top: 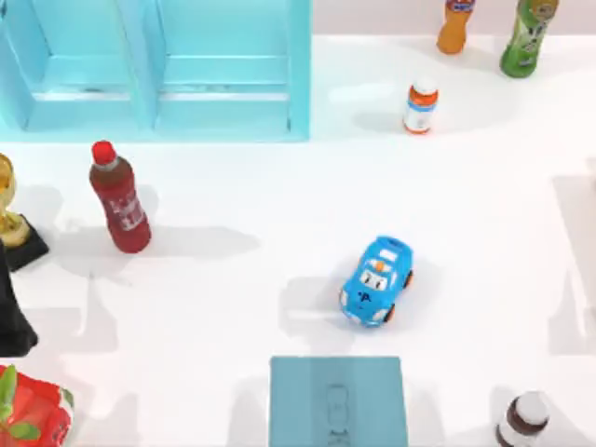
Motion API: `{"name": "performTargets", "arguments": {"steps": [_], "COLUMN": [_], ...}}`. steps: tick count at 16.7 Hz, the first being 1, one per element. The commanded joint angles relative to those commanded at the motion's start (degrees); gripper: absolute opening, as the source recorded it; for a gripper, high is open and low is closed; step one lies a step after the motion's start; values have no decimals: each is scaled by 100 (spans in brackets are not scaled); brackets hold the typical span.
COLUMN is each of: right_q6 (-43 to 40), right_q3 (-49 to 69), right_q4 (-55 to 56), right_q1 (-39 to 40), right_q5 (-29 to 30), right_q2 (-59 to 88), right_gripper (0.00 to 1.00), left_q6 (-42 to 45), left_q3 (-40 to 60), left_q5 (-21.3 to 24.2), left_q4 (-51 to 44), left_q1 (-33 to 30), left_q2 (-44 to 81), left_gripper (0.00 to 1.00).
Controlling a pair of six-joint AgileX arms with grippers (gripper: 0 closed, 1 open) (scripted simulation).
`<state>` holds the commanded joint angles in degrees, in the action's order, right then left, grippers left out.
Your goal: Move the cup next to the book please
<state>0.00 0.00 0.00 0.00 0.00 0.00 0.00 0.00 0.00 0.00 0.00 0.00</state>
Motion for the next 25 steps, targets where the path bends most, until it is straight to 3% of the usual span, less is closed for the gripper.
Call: {"name": "performTargets", "arguments": {"steps": [5, 9, 14, 25], "right_q6": [0, 0, 0, 0], "right_q3": [0, 0, 0, 0], "right_q4": [0, 0, 0, 0], "right_q1": [0, 0, 0, 0], "right_q5": [0, 0, 0, 0], "right_q2": [0, 0, 0, 0], "right_gripper": [100, 100, 100, 100], "left_q6": [336, 1577, 3947, 10287], "left_q3": [290, 1147, 2466, 5514], "left_q5": [-8, -18, -45, -68], "left_q4": [-164, -846, -2430, -6424], "left_q1": [119, 525, 1325, 3435], "left_q2": [177, 980, 2939, 8309], "left_gripper": [100, 100, 100, 100]}}
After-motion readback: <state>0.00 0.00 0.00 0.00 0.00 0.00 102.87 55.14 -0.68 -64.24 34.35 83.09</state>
